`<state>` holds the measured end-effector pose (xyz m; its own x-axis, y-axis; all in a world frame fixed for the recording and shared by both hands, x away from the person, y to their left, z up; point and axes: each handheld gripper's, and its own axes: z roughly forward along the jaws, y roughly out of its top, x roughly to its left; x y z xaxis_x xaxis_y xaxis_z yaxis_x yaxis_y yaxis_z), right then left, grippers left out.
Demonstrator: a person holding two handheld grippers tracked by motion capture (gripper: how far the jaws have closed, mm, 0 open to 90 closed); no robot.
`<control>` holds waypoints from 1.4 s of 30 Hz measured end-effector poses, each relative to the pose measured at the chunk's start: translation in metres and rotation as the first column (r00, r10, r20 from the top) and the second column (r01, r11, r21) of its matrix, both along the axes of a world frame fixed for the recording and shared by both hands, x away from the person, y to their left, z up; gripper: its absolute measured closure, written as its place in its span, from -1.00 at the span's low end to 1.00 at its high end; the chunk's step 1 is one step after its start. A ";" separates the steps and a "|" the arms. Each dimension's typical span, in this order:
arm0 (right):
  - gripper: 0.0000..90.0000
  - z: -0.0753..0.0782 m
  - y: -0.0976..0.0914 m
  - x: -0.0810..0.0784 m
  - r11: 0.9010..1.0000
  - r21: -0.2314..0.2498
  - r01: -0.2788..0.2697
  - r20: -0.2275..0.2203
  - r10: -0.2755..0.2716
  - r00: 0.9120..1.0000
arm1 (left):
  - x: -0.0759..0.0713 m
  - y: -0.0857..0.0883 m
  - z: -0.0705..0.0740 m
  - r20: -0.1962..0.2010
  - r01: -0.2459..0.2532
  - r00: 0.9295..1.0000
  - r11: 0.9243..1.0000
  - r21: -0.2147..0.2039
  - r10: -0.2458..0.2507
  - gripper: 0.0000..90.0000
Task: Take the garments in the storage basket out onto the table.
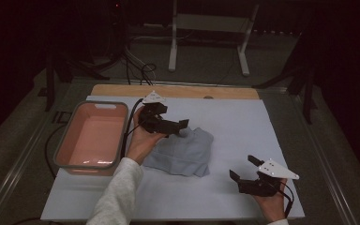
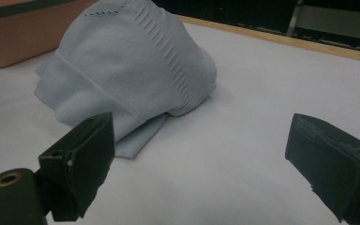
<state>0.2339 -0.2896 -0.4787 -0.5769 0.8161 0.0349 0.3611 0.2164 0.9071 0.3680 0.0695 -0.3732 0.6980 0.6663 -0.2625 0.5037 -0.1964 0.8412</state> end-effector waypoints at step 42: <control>-0.80 -0.001 0.001 0.000 1.000 -0.005 -0.003 -0.001 0.003 1.000 | -0.021 0.036 -0.004 0.071 0.017 0.997 1.000 0.016 -0.018 -0.99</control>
<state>0.2342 -0.2887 -0.4794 -0.5791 0.8147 0.0309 0.3611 0.2223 0.9056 0.3474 0.1060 -0.3769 0.7259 0.6577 -0.2014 0.4393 -0.2181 0.8715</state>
